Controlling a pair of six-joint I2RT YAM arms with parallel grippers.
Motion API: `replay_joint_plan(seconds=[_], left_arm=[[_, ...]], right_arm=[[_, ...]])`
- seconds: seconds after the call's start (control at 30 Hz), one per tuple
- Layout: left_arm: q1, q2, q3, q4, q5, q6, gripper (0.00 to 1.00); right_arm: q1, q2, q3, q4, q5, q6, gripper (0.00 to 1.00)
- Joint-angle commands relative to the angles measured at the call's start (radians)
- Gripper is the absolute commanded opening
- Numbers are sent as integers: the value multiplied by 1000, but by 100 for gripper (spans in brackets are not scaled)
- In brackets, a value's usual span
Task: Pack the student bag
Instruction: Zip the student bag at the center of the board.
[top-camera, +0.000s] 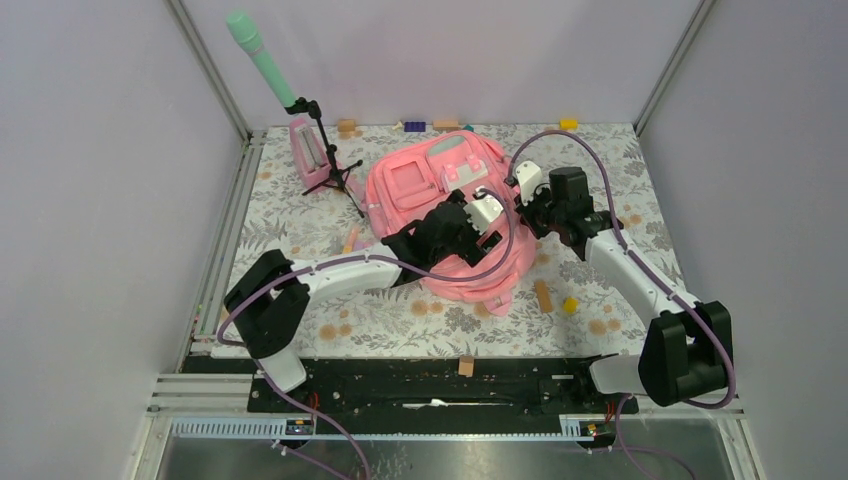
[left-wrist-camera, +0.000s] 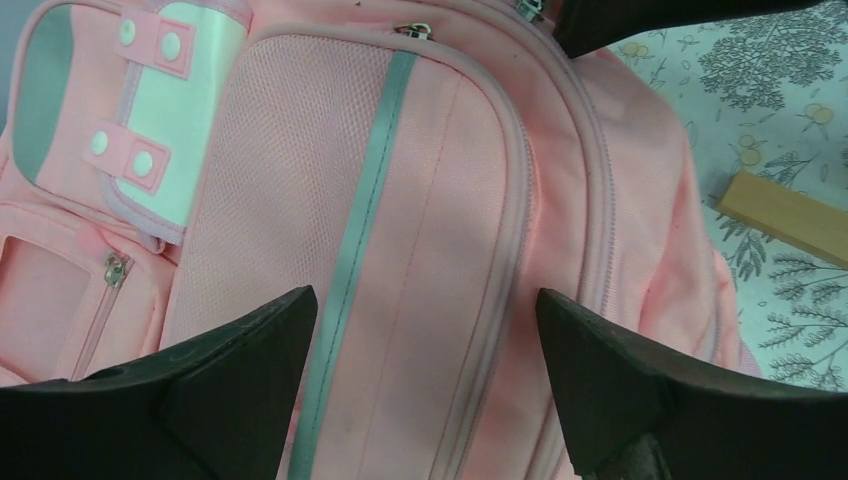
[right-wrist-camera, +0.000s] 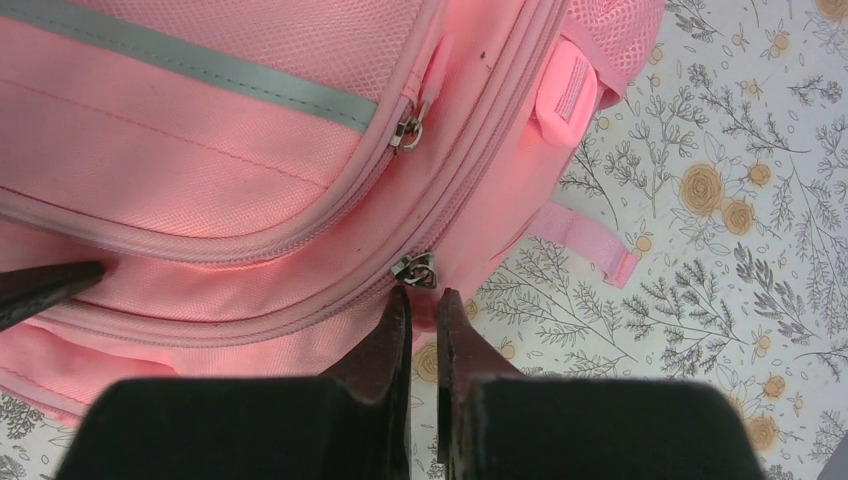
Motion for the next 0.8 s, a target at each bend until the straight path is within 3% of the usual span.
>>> replay_joint_plan(seconds=[0.0,0.1,0.17,0.23,0.3,0.5,0.77], left_arm=[[6,16,36,79,-47,33,84],[6,35,51,65,-13,57,71],[6,46,58,49,19,87,56],[6,51,59,32,24,106,23],[6,44,47,25,18,123,0],[-2,-85,-126,80,14,146,0],[-31,-212,-278,97,23,156,0]], right_arm=[[20,-55,2,38,-67,20,0],[20,-55,0,37,-84,28,0],[20,-55,-2,38,-87,33,0],[20,-57,-4,38,-70,34,0],[19,-59,-4,33,-52,30,0],[19,-42,40,-28,70,-50,0],[20,78,219,-226,76,-128,0]])
